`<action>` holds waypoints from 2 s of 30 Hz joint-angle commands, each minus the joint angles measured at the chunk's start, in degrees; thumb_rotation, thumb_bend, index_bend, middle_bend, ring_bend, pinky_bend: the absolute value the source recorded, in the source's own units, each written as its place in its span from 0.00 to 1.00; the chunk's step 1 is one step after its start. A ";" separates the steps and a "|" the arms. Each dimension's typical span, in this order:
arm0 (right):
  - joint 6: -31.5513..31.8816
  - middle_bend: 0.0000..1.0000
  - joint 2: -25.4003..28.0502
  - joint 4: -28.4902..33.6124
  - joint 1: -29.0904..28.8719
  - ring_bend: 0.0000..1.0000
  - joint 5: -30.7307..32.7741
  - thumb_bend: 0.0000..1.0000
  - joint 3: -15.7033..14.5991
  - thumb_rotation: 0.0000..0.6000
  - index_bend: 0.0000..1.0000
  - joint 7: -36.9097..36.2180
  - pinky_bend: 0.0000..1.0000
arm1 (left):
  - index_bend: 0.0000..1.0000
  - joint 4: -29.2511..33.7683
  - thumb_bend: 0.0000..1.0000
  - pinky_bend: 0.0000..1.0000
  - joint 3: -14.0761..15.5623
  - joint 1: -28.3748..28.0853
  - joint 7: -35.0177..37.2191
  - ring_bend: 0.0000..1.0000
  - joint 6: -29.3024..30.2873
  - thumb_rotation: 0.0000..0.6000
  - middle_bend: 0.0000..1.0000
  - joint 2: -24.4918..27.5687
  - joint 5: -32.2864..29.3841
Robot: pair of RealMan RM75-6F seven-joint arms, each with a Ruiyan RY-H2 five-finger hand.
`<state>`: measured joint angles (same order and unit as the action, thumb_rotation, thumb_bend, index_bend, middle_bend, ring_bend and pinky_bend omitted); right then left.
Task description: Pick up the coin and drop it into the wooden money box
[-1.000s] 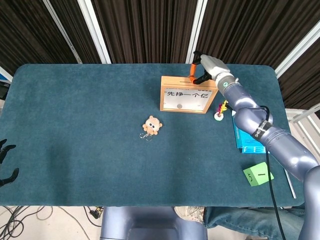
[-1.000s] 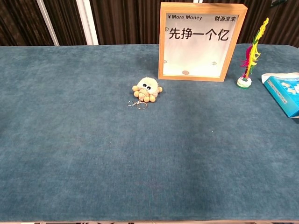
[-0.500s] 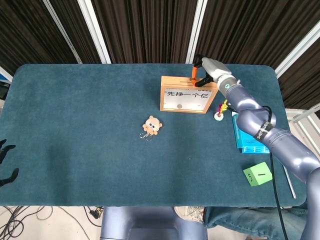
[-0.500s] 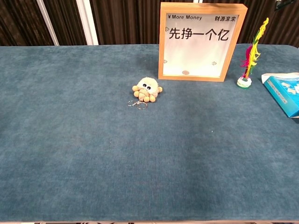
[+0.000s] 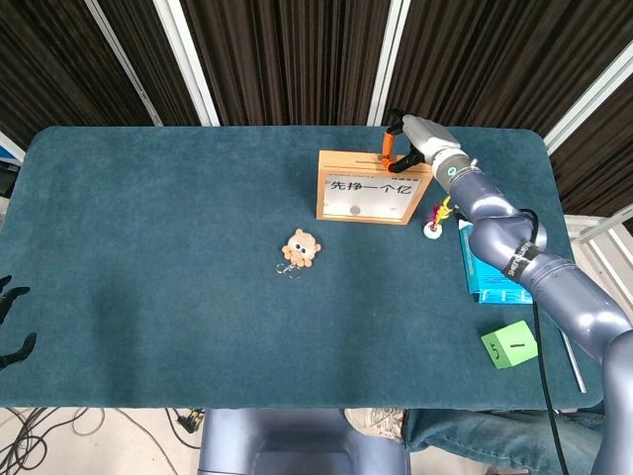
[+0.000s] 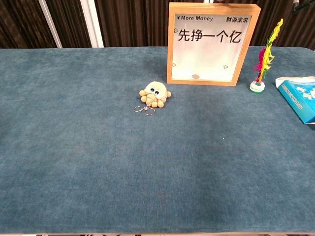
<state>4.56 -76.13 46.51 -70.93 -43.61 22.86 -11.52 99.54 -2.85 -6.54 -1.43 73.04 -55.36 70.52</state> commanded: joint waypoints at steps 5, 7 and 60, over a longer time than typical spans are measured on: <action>-0.66 0.01 -0.89 -1.53 0.09 0.00 -1.50 0.47 0.32 1.00 0.61 -1.09 0.00 | 0.20 -0.01 0.37 0.00 -0.03 0.02 -0.06 0.00 0.09 1.00 0.00 -0.01 -0.04; -0.78 0.01 -1.07 -1.89 0.12 0.00 -2.00 0.47 0.50 1.00 0.61 -1.38 0.00 | 0.20 -0.02 0.37 0.00 -0.03 0.03 -0.08 0.00 0.14 1.00 0.00 -0.02 -0.03; -0.41 0.01 -0.93 -1.09 2.17 0.00 -9.65 0.47 4.94 1.00 0.50 -7.62 0.00 | 0.20 -0.16 0.37 0.00 -0.14 0.12 0.45 0.00 0.21 1.00 0.00 0.02 -0.20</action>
<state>2.98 -77.54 44.61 -69.26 -53.14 27.20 -18.89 99.39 -2.99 -6.42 -0.98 73.25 -55.35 70.31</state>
